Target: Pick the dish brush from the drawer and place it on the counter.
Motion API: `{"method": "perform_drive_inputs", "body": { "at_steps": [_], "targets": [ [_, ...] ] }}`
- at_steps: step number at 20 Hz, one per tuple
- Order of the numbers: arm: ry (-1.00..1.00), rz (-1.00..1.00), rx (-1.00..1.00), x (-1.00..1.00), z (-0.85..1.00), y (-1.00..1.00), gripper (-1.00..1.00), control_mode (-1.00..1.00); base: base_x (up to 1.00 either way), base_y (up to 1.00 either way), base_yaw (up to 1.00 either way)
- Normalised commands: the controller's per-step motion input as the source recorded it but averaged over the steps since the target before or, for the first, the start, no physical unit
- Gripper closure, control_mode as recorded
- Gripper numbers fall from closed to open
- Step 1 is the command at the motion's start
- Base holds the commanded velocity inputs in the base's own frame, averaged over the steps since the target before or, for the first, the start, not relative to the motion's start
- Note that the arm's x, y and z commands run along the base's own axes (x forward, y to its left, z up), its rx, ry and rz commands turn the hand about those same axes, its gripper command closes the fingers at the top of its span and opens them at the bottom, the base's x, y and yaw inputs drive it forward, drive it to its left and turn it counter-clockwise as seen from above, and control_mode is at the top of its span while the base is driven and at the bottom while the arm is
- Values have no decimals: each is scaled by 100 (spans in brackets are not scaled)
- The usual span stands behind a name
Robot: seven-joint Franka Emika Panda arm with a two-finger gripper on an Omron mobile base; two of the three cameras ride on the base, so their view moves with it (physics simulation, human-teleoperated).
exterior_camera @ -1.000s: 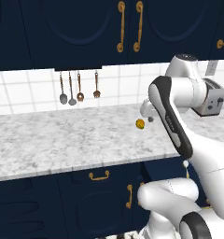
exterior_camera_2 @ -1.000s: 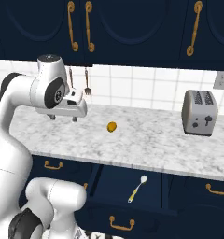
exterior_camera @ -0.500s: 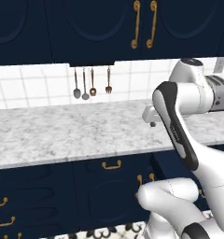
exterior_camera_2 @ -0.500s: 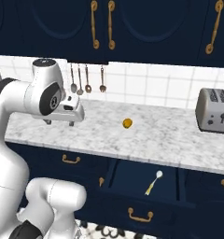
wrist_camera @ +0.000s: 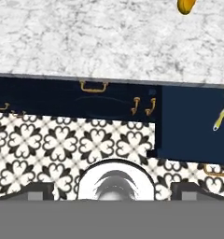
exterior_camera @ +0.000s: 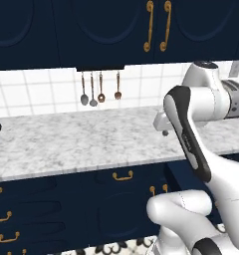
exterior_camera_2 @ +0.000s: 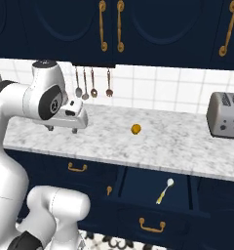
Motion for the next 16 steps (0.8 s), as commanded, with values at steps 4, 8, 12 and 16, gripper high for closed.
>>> {"method": "perform_drive_inputs", "body": {
  "at_steps": [4,8,12,16],
  "targets": [
    [0,-29,7,-91,0,-74,-100,-100,0,0,0],
    [0,-38,11,-100,-2,-100,-100,-100,0,0,0],
    [0,-38,9,-100,-5,-100,-100,-100,0,0,0],
    [14,-56,10,-60,-11,-100,-100,-100,0,0,0]
  ]
}}
